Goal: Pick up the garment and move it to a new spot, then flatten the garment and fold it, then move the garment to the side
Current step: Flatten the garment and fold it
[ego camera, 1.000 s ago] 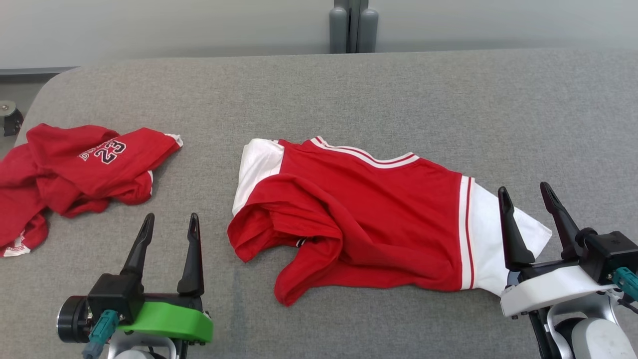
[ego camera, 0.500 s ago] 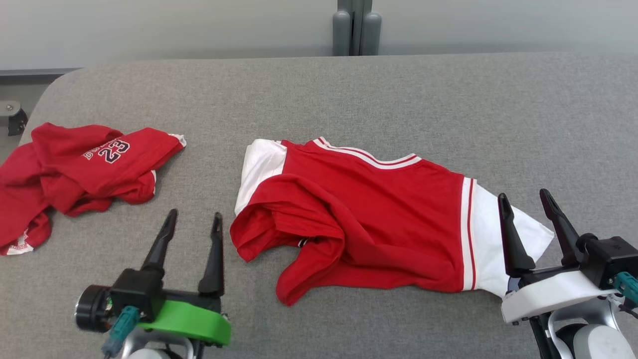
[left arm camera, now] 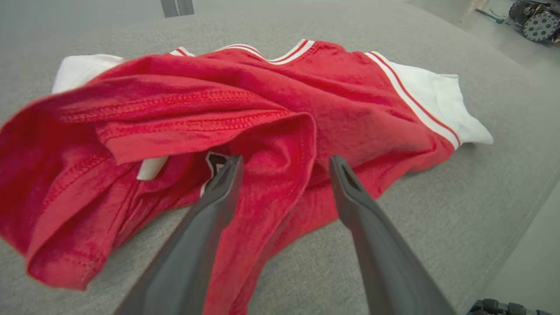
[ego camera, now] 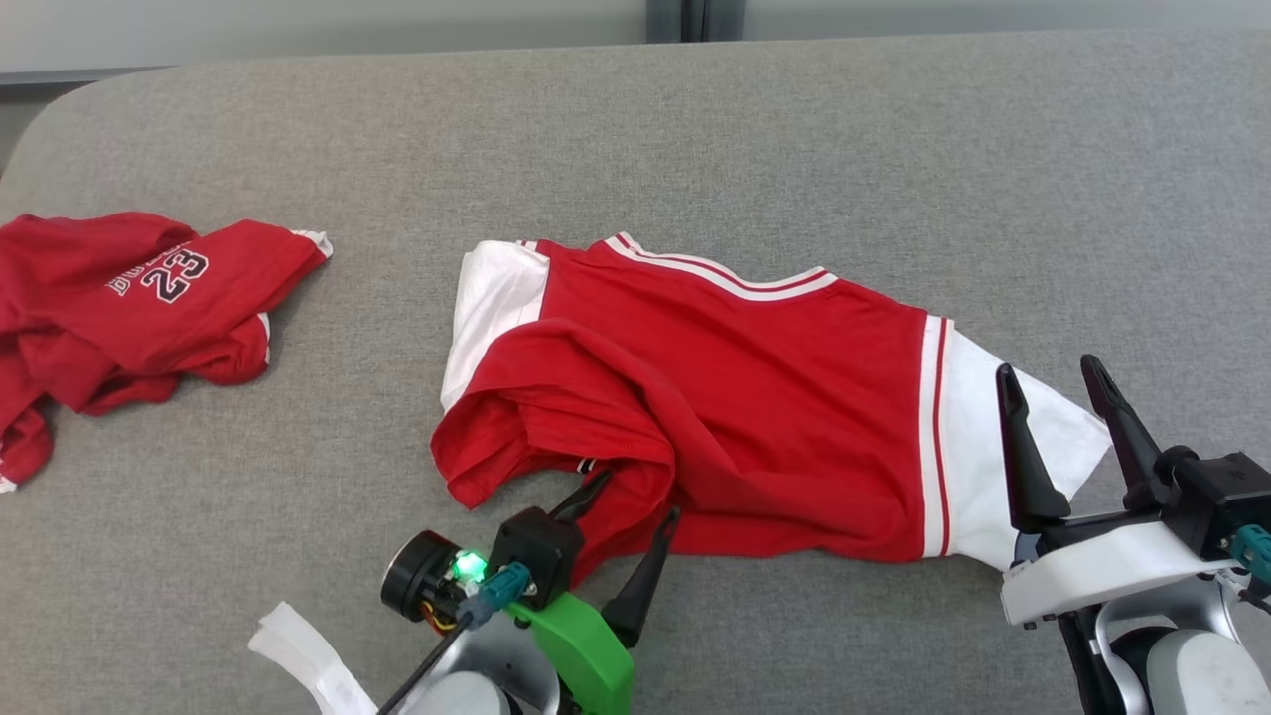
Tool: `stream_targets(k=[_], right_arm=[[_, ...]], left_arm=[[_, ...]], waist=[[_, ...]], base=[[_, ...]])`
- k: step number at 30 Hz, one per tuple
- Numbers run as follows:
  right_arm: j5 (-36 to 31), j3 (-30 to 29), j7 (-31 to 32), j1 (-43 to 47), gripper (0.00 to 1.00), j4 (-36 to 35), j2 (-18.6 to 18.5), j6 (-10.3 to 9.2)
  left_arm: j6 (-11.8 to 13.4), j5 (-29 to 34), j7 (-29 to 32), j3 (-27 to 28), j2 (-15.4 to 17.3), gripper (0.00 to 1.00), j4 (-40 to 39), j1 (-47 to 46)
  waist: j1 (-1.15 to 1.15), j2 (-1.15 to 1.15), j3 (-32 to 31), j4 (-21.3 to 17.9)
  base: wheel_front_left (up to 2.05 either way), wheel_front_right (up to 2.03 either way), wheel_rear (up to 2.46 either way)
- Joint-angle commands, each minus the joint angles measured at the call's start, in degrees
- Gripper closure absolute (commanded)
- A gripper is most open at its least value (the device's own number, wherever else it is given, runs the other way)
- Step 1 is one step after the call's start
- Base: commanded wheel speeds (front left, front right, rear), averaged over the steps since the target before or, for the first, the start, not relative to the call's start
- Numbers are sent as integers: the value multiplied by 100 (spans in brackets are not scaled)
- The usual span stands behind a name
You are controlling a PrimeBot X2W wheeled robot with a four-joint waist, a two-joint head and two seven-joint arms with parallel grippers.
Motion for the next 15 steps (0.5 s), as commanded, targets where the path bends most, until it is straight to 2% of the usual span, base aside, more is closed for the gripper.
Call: stream_targets(k=[1, 2, 7, 15], right_arm=[[-13, -38, -5, -70, 0, -24, -1, -6], [-16, -55, -9, -73, 0, -32, 2, -6], [-13, -132, -38, -78, 0, -24, 9, -6], [20, -186, -8, -155, 0, 30, 23, -6]], left_arm=[[-45, -60, -49, 21, -18, 84, 129, -134], [-51, -85, -124, 71, -31, 100, 194, -185], [32, -231, -518, 430, 57, 100, 208, -260], [429, -486, -705, 1269, 563, 100, -7, -297]], waist=[[0, 0, 93, -74], [0, 0, 121, -79], [0, 0, 151, -58], [0, 0, 172, 25]], base=[[0, 0, 0], [0, 0, 0], [0, 0, 0], [0, 0, 0]])
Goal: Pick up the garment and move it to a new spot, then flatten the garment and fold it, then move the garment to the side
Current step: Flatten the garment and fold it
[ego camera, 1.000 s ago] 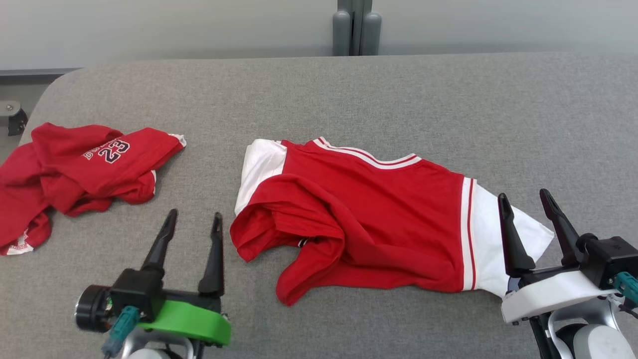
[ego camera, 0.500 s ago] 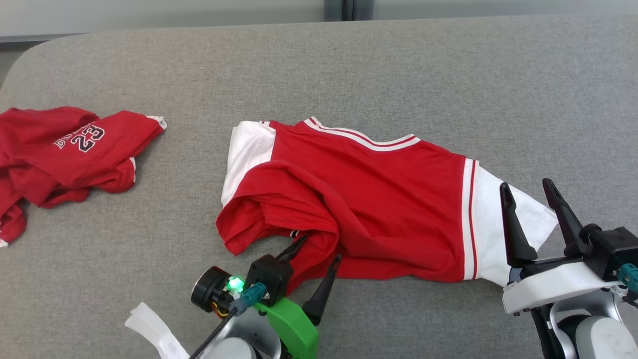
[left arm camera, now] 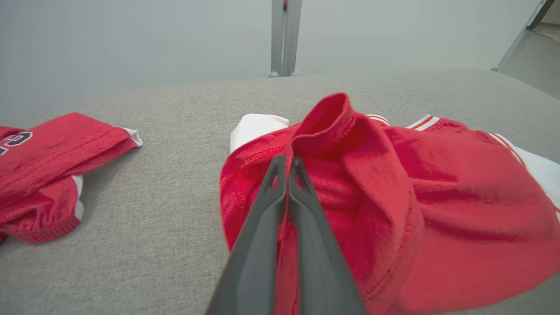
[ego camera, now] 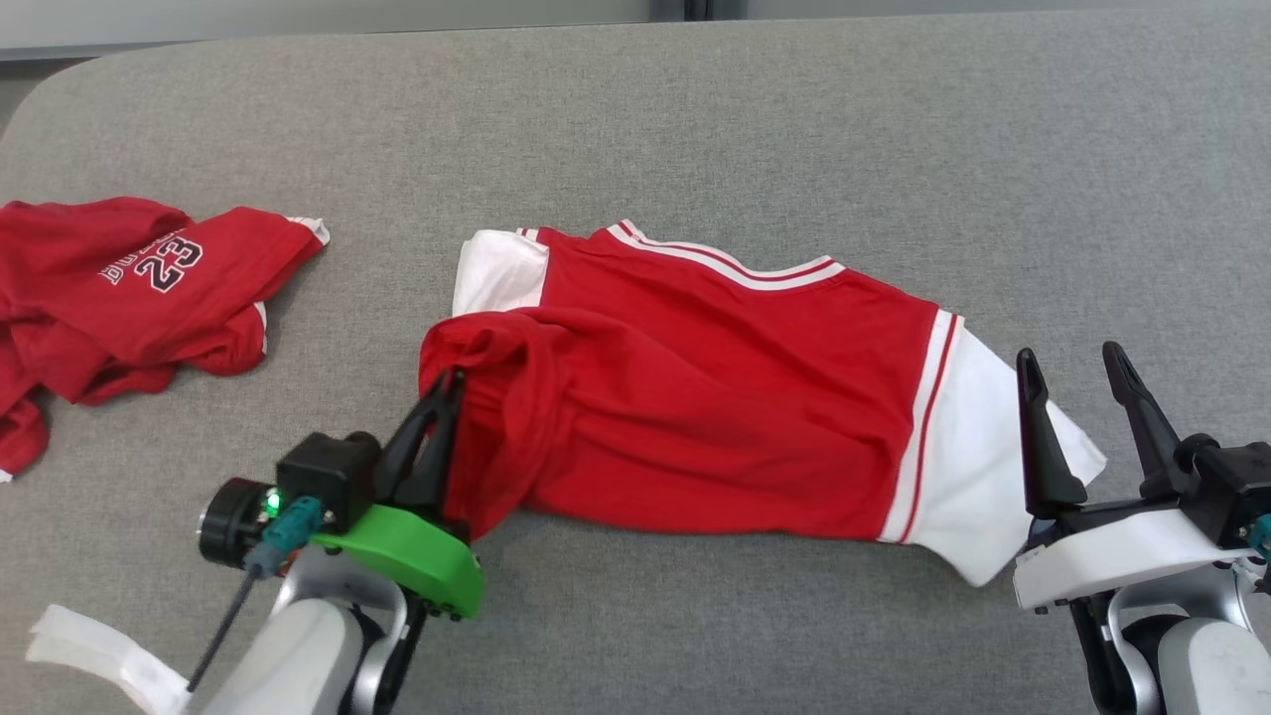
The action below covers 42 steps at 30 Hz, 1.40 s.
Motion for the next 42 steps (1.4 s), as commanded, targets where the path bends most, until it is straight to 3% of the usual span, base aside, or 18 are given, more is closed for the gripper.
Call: stream_targets(k=[1, 5, 6, 7, 9, 14, 22, 31, 42], right_arm=[[24, 3, -2, -71, 0, 26, -3, -6], [32, -16, -14, -154, 0, 69, -1, -6], [27, -19, -19, -164, 0, 85, -1, -6], [22, -18, -23, -182, 0, 101, 0, -6], [8, -18, -34, -219, 0, 117, -2, -6], [-52, 25, -56, -212, 0, 60, 0, -6], [-122, 155, 25, 20, 0, -84, -19, -6], [-9, 233, 108, 391, 0, -107, -16, -5], [21, 204, 147, 481, 0, -165, -5, -6]], left_arm=[[60, -107, 14, 144, 109, 100, 35, -69], [19, -379, 107, 380, 206, 100, 263, -112], [18, -440, 121, 442, 191, 60, 357, -127], [20, -461, 70, 484, 194, 0, 411, -163], [8, -594, -42, 584, 116, 0, 523, -153], [253, -721, -603, 981, 35, 0, 615, 30], [608, -154, -889, 1441, 34, 0, -147, 507], [783, 149, -855, 1345, 79, 0, -831, 1452], [814, 118, -710, 1273, 155, 0, -942, 1596]], waist=[[0, 0, 13, -3], [0, 0, 57, 12], [0, 0, 66, 13], [0, 0, 68, 11], [0, 0, 64, 11], [0, 0, -44, 10], [0, 0, -416, 21], [0, 0, -819, -48], [0, 0, -876, -48]], base=[[0, 0, 0], [0, 0, 0], [0, 0, 0], [0, 0, 0], [0, 0, 0], [0, 0, 0], [0, 0, 0], [0, 0, 0], [0, 0, 0]])
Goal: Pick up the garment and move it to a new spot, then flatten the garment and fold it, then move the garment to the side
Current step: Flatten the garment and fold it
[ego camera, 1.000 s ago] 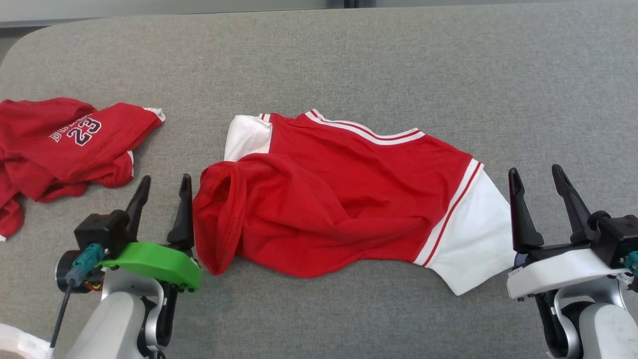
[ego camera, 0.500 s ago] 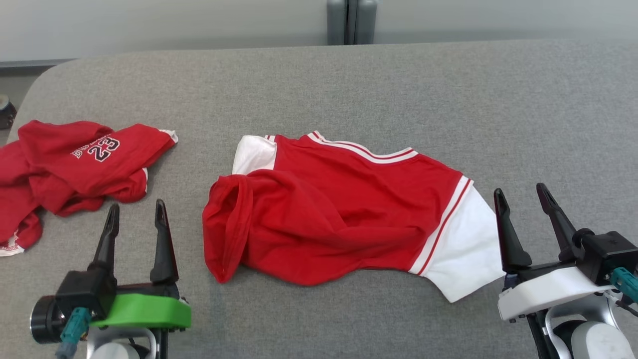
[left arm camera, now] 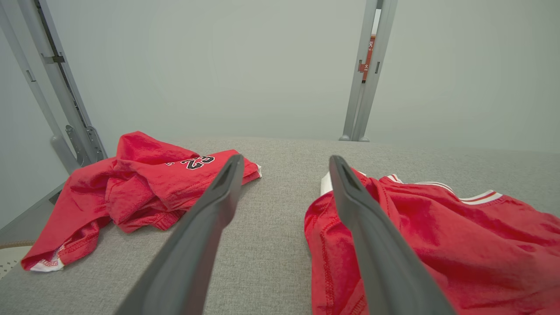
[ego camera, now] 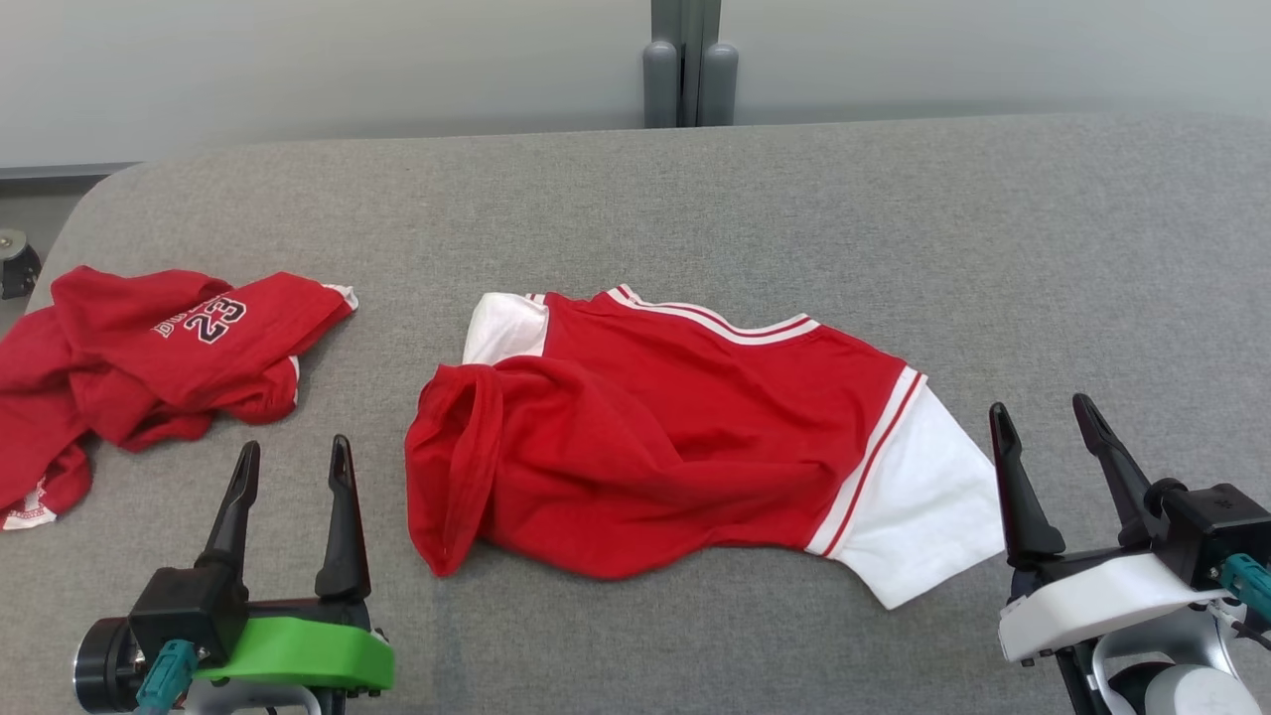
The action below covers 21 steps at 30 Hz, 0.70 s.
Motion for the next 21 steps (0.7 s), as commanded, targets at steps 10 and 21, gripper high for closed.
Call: stream_targets(k=[10, 21], right_arm=[[34, -30, -3, -59, 0, -13, -4, -6], [22, 4, -17, -203, 0, 12, -1, -6]], left_arm=[[-75, 333, 173, -393, 102, 0, -251, -236], [-389, 328, 733, -1163, -243, 0, 833, -506]], waist=[[0, 0, 68, 44], [0, 0, 399, 2]], base=[[0, 0, 0], [0, 0, 0]])
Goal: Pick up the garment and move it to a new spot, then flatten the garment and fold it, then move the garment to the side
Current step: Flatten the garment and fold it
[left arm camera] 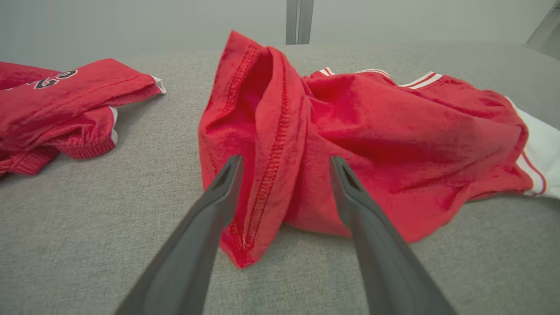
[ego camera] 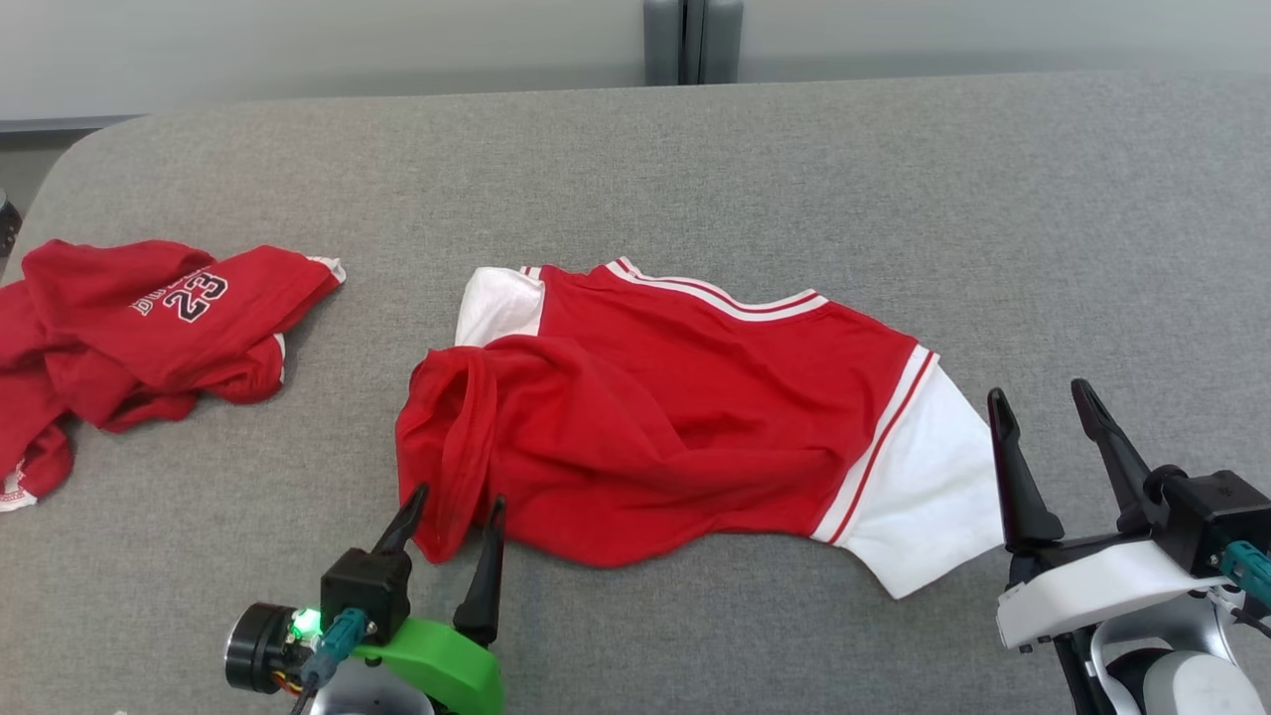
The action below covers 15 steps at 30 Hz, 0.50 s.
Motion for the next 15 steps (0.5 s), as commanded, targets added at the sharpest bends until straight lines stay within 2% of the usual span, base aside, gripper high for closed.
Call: stream_targets(k=[1, 5, 6, 8, 15], right_arm=[[32, -18, -27, -76, 0, 2, -5, -5], [40, -24, -40, -111, 0, 21, -3, -6], [39, -24, -44, -116, 0, 26, -3, -6], [49, -41, -52, -126, 0, 39, -3, -6], [115, -133, -103, -144, 0, 71, -3, -5]], left_arm=[[-18, 6, -19, -6, -2, 0, 129, -144], [7, 43, -126, 33, -17, 0, 550, -355], [14, 40, -199, 65, -24, 55, 600, -415], [5, 0, -281, 121, -11, 100, 676, -460], [15, -149, -393, 379, 176, 100, 486, -623]], waist=[[0, 0, 56, -5], [0, 0, 109, -19], [0, 0, 118, -24], [0, 0, 128, -21], [0, 0, 164, 39]], base=[[0, 0, 0], [0, 0, 0], [0, 0, 0], [0, 0, 0], [0, 0, 0]])
